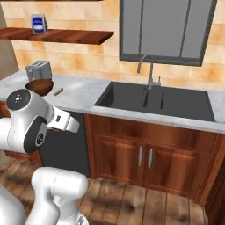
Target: Pick the egg and butter from the fridge and place them by the bowl for mixing.
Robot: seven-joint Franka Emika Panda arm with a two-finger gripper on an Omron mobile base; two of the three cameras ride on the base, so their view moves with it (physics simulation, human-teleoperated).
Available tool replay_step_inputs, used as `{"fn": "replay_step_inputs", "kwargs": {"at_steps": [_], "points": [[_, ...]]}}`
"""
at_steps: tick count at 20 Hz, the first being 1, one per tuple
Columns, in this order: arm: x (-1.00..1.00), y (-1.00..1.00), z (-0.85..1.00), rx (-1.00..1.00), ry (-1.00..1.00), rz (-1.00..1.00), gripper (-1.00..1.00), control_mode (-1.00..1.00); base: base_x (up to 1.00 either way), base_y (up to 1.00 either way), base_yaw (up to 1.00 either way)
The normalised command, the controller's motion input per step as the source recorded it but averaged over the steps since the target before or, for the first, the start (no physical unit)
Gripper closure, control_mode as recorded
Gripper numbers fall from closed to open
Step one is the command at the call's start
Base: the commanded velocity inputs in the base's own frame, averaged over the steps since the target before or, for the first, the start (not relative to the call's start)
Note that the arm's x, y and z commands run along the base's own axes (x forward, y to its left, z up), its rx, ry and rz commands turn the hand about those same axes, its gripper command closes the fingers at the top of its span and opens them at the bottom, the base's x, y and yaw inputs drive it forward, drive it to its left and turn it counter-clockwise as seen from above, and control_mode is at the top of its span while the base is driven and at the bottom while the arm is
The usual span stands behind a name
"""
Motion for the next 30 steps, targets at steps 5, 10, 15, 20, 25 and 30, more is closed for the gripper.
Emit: {"fn": "replay_step_inputs", "kwargs": {"at_steps": [5,10,15,20,25,30], "points": [[0.0,0.0,0.0,0.0,0.0,0.0,1.0,1.0,0.75,0.7,0.0],[0.0,0.0,0.0,0.0,0.0,0.0,1.0,1.0,0.68,0.66,-0.07],[0.0,0.0,0.0,0.0,0.0,0.0,1.0,1.0,0.55,0.7,-0.07],[0.0,0.0,0.0,0.0,0.0,0.0,1.0,1.0,0.4,0.71,-0.05],[0.0,0.0,0.0,0.0,0.0,0.0,1.0,1.0,0.45,0.44,0.06],[0.0,0.0,0.0,0.0,0.0,0.0,1.0,1.0,0.5,0.17,0.13]]}}
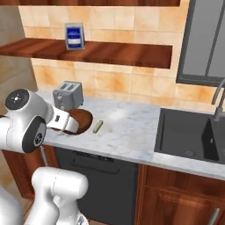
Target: Pick the egg and butter from the fridge and place them by the bowl for mixing.
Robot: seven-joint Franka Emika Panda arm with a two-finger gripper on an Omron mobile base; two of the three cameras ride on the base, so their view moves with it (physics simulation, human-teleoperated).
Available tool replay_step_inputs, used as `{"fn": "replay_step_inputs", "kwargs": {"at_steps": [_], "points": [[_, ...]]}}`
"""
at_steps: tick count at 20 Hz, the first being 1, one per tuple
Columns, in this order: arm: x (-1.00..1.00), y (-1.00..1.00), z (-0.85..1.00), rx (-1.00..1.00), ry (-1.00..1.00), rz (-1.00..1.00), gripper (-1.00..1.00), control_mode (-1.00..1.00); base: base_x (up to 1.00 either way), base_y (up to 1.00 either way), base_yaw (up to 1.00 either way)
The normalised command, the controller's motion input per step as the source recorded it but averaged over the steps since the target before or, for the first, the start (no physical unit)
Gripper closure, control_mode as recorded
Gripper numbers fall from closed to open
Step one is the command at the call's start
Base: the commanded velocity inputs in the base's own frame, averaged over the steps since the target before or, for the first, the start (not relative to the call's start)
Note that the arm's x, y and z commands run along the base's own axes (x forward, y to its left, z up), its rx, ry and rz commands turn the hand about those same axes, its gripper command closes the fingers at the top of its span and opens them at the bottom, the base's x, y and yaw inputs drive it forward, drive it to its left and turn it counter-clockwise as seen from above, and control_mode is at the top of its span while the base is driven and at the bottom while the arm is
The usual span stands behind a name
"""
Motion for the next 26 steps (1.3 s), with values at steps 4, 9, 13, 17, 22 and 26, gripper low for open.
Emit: {"fn": "replay_step_inputs", "kwargs": {"at_steps": [4,9,13,17,22,26], "points": [[0.0,0.0,0.0,0.0,0.0,0.0,1.0,1.0,0.35,0.18,0.02],[0.0,0.0,0.0,0.0,0.0,0.0,1.0,1.0,0.48,0.24,0.0],[0.0,0.0,0.0,0.0,0.0,0.0,1.0,1.0,0.55,0.3,0.0],[0.0,0.0,0.0,0.0,0.0,0.0,1.0,1.0,0.48,0.38,0.0],[0.0,0.0,0.0,0.0,0.0,0.0,1.0,1.0,0.43,0.31,0.0],[0.0,0.0,0.0,0.0,0.0,0.0,1.0,1.0,0.15,0.11,0.0]]}}
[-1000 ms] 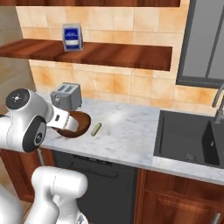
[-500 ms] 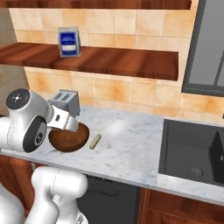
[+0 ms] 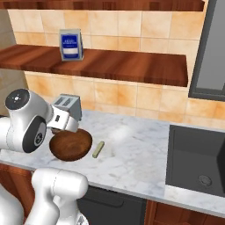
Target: Pick the egg and butter from the fridge and place them by the bowl for mixing.
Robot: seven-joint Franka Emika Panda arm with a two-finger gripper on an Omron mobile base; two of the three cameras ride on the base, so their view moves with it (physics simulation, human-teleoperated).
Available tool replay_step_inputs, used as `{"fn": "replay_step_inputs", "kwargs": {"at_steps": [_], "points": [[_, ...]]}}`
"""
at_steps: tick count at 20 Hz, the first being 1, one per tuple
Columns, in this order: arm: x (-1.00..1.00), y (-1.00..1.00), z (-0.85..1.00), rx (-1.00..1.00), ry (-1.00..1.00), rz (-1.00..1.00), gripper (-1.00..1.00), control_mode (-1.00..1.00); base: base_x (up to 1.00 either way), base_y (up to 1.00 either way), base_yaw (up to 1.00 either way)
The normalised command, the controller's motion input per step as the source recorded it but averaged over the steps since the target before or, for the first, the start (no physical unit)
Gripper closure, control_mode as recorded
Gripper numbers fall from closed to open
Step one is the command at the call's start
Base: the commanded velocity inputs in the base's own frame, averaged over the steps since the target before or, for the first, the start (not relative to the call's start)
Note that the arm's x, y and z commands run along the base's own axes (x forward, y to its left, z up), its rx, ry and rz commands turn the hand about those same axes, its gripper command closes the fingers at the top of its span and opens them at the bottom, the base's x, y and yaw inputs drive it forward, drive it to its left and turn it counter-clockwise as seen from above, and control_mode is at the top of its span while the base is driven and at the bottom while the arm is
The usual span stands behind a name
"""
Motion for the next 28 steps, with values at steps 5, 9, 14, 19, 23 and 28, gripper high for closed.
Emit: {"fn": "replay_step_inputs", "kwargs": {"at_steps": [5,9,14,19,23,28], "points": [[0.0,0.0,0.0,0.0,0.0,0.0,1.0,1.0,0.0,0.0,0.0],[0.0,0.0,0.0,0.0,0.0,0.0,1.0,1.0,0.0,-0.01,0.0],[0.0,-0.25,-0.06,0.05,0.0,0.0,1.0,-1.0,0.0,-0.07,0.0],[0.0,-0.47,-0.13,0.13,0.01,0.0,1.0,-1.0,0.0,0.0,0.0],[0.0,-0.42,-0.19,0.02,0.05,-0.01,1.0,-1.0,0.0,0.0,0.0],[-0.02,-0.48,-0.39,0.0,0.08,-0.03,1.0,-1.0,0.0,0.0,0.0]]}}
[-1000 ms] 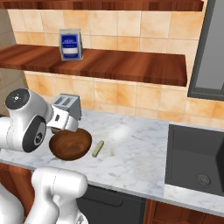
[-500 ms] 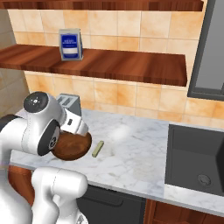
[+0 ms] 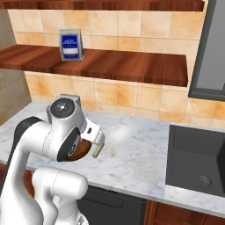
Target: Pick the egg and butter from the fridge and place them by the bowl for mixing.
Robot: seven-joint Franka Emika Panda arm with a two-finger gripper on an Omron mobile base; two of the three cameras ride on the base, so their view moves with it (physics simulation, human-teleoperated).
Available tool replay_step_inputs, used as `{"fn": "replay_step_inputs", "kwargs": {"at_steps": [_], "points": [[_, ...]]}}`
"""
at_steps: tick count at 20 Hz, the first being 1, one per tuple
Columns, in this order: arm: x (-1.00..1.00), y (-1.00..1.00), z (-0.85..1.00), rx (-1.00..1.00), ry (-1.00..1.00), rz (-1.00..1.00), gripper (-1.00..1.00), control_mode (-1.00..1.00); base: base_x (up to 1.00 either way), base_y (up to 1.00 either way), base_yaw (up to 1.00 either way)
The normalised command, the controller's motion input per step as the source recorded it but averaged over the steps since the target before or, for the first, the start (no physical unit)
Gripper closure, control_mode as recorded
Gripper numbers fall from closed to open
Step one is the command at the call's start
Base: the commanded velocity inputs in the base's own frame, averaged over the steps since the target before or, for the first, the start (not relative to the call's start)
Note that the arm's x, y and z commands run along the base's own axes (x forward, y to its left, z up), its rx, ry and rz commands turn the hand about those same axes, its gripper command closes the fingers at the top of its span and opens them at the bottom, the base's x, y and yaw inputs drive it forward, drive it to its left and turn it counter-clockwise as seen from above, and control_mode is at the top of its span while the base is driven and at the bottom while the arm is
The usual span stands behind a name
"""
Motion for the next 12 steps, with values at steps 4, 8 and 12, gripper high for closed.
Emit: {"fn": "replay_step_inputs", "kwargs": {"at_steps": [4,8,12], "points": [[-0.01,-0.39,-0.51,0.0,-0.01,-0.02,1.0,-1.0,0.0,0.0,0.0],[0.35,-0.03,-0.49,0.0,-0.08,0.0,1.0,-1.0,0.0,0.0,0.0],[0.47,0.0,-0.45,0.0,-0.07,0.0,1.0,-1.0,0.0,0.0,0.0]]}}
